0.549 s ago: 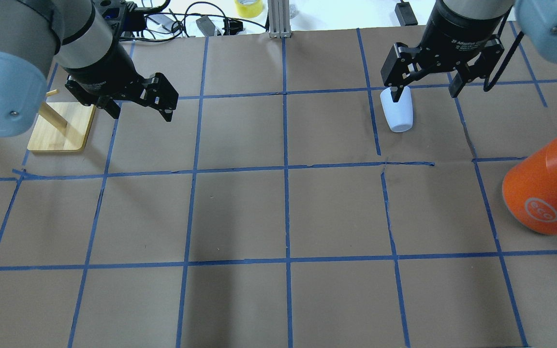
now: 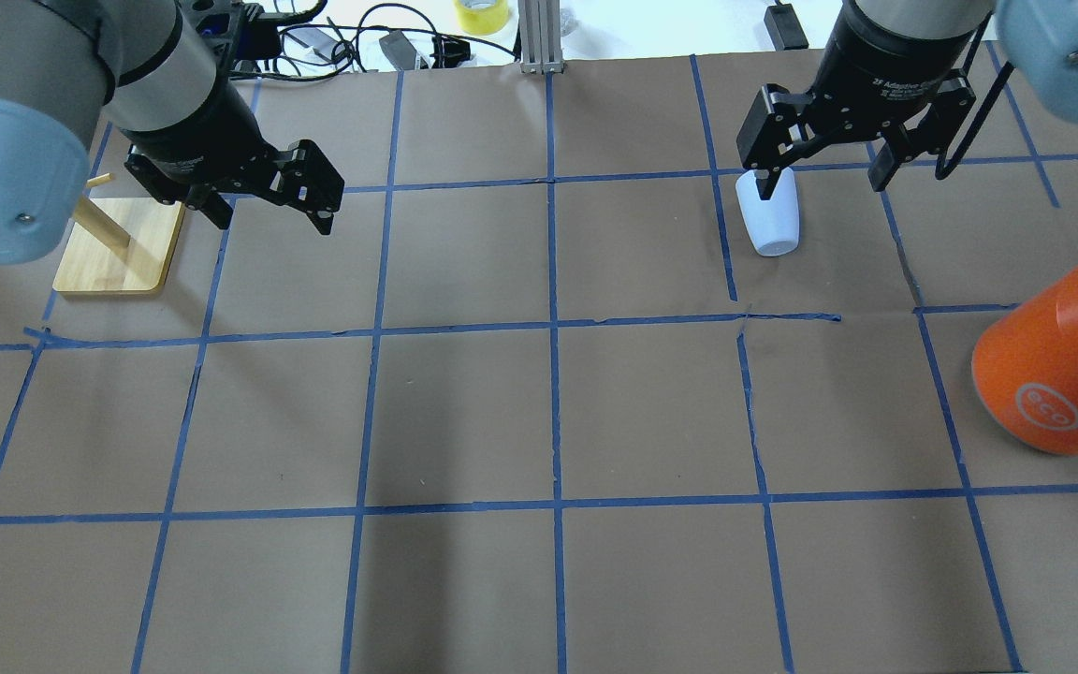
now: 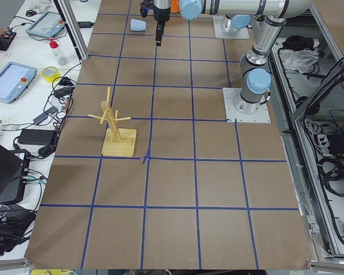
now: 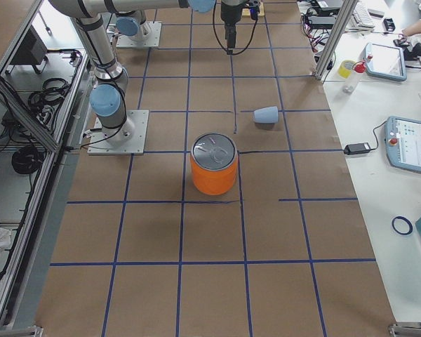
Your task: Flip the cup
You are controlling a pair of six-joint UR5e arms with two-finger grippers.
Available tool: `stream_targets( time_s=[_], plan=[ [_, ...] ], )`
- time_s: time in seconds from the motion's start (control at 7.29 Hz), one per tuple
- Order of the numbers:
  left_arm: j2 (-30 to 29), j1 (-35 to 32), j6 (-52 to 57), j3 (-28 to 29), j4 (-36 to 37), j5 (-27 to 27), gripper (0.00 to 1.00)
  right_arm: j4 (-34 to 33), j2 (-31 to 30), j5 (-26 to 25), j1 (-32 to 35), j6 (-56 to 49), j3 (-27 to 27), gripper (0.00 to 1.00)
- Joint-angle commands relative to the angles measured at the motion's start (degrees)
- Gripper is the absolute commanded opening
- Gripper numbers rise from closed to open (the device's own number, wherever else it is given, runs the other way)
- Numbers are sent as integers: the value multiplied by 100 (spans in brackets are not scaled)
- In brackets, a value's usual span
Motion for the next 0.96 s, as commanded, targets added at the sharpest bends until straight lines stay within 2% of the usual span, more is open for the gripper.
stream_targets(
  time_s=[0.0,0.82],
  plan=[
    [2,2,-4,1,0,-2,100,-16,1,0,-5,-8,0,100],
    [-7,19,-4,36,9,-2,100,-104,124,18,-190,0,0,100]
  ],
)
